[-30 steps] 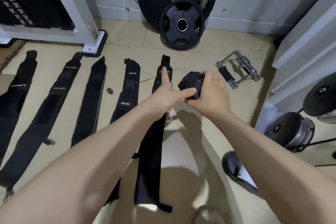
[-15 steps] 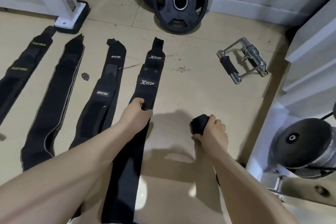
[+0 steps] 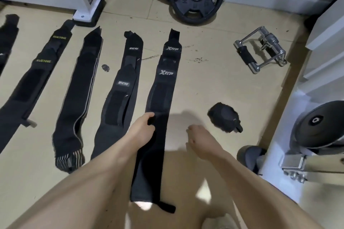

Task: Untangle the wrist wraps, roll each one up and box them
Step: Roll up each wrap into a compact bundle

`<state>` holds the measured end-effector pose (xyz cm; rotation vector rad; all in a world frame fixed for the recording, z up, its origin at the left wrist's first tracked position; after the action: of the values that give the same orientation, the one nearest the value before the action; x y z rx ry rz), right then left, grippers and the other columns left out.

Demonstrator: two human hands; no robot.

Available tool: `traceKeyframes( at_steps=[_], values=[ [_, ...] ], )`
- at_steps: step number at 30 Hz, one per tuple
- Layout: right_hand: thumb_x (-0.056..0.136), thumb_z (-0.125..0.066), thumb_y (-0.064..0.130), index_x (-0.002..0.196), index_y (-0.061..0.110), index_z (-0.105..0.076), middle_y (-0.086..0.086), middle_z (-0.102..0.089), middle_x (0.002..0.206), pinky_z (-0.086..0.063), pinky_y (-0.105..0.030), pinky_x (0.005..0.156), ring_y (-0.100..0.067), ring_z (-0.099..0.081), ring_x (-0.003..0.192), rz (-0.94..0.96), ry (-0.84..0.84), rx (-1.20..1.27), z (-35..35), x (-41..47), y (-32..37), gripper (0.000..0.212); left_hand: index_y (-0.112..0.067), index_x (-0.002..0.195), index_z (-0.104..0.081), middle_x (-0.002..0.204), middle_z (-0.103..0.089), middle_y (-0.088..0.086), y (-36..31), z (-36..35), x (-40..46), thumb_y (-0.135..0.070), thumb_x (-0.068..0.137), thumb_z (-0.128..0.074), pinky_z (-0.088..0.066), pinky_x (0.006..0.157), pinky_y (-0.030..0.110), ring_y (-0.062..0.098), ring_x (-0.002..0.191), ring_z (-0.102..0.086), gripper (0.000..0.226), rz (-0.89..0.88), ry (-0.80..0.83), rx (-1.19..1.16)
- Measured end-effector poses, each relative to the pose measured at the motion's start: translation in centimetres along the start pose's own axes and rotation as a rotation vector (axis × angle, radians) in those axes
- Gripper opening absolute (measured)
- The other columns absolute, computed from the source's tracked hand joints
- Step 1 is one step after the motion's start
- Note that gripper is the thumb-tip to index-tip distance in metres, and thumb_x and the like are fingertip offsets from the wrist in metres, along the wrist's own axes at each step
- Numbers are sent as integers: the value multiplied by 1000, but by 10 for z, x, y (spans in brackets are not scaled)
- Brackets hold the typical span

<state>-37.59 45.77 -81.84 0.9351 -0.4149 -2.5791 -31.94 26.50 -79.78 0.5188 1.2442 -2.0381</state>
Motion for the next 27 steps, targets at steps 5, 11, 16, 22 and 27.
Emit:
traceKeyframes(
  at_steps=[5, 11, 16, 22, 27],
  values=[
    [91, -39, 4, 102, 11, -36, -8, -43, 106, -33, -27, 61, -18, -39, 78, -143, 112, 119, -51, -8, 28, 13, -10, 123, -45, 118, -56, 7, 58, -16, -8, 4, 88, -42, -46, 80, 31, 24, 97, -57, 39, 122, 15, -58],
    [88, -41, -12, 97, 14, -56, 0, -61, 87, -51, -20, 69, -11, -59, 80, -155, 214, 860, -63, -44, 50, 31, 0, 134, -50, 121, -64, 7, 58, -30, -43, -17, 96, -55, -49, 92, 31, 23, 106, -64, 42, 143, 240, -419],
    [96, -45, -4, 107, 12, -51, -6, -67, 88, -50, -22, 64, -14, -62, 73, -201, -13, 1338, -14, -87, 63, 20, -6, 114, -65, 109, -70, 17, 7, -13, -71, -4, 93, -51, -50, 97, 45, 34, 105, -65, 25, -43, 231, -601],
    [95, -49, 2, 115, 22, -52, 8, -61, 93, -37, -17, 64, -1, -54, 79, 28, -196, 1204, 104, -147, 113, 28, -19, 110, -63, 110, -70, 6, -84, 55, -138, -10, 95, -52, -50, 96, 40, 22, 104, -66, 21, -354, 242, -740],
    [95, -45, -3, 126, 25, -48, 1, -65, 100, -42, -4, 53, 0, -59, 86, 237, -302, 1094, 199, -210, 175, 42, -17, 126, -54, 112, -68, 1, -154, 123, -204, -7, 94, -49, -52, 80, 28, 17, 104, -64, 33, -564, 301, -810]
  ],
)
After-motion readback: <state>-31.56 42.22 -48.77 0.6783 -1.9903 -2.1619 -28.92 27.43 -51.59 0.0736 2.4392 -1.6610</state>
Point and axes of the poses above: each hand's wrist, its own x-axis towards the middle knuckle, its own z-axis out of the back of the hand, y = z × x, the point moved 2 cm from there along x, towards the middle knuckle
